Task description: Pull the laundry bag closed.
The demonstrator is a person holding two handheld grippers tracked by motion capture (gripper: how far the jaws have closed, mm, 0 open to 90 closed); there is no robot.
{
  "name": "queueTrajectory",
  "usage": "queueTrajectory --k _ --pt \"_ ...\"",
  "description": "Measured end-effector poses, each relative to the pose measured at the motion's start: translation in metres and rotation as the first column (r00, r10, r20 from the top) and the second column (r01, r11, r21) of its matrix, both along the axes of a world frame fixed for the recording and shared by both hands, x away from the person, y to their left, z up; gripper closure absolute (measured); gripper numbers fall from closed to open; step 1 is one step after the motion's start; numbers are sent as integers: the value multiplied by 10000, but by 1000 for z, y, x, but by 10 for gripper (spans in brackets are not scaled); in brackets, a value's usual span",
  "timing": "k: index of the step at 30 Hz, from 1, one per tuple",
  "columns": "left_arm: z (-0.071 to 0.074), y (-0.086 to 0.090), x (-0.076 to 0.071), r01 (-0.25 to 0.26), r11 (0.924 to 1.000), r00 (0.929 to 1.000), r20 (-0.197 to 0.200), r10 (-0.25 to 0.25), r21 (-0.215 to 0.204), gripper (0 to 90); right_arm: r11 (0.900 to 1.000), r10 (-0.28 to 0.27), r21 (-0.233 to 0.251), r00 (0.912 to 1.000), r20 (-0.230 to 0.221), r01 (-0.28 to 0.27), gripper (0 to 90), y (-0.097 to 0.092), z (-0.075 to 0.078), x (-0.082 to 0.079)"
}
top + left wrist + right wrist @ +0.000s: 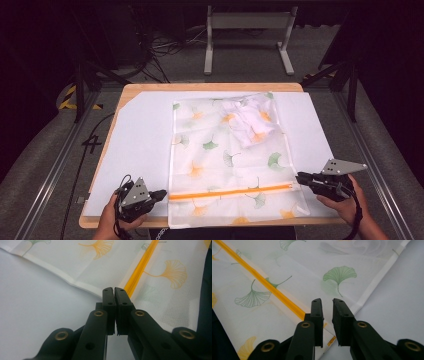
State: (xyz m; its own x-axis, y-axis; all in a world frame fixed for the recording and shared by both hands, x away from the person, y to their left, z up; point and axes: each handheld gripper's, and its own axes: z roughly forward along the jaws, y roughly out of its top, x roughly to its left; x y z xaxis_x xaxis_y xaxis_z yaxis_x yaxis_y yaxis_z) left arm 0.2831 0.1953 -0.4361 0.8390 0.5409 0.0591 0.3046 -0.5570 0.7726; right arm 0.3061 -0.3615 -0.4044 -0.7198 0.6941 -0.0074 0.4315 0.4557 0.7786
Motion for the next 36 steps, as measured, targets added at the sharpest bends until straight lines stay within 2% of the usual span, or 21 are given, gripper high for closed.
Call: queueTrajectory --k 5,9,10,15,17,22,27,32,36 --pt "3 4 3 -186 9996 9995 270 180 228 832 9996 -209 -159 9987 461 217 685 1 4 2" --pt "5 8 6 -420 9989 9983 410 410 230 769 9983 -436 -352 9965 717 462 646 0 4 4" --pt "6 11 7 -614 9978 9970 488 601 253 769 9979 -476 -395 9957 792 509 622 -1 5 5" --pt "8 20 12 -1052 9943 9915 791 1036 167 659 9939 -835 -590 9862 1433 927 527 -5 7 9" --pt "8 24 15 -1343 9908 9870 906 1324 151 594 9916 -893 -777 9815 1696 1037 489 -6 6 10" --pt "6 36 20 -1916 9814 9758 1094 1896 77 467 9877 -1163 -818 9752 1883 1336 398 -9 3 15" --pt "1 50 26 -2600 9655 9606 977 2600 -132 317 9812 -1379 -1029 9661 2181 1633 296 -13 -3 18" --pt "-5 61 29 -2950 9546 9521 718 2972 -403 174 9749 -1752 -930 9549 2399 2023 210 -20 -9 19" --pt "-9 66 27 -3133 9474 9464 607 3172 -652 109 9700 -2085 -740 9486 2381 2317 167 -27 -14 17"
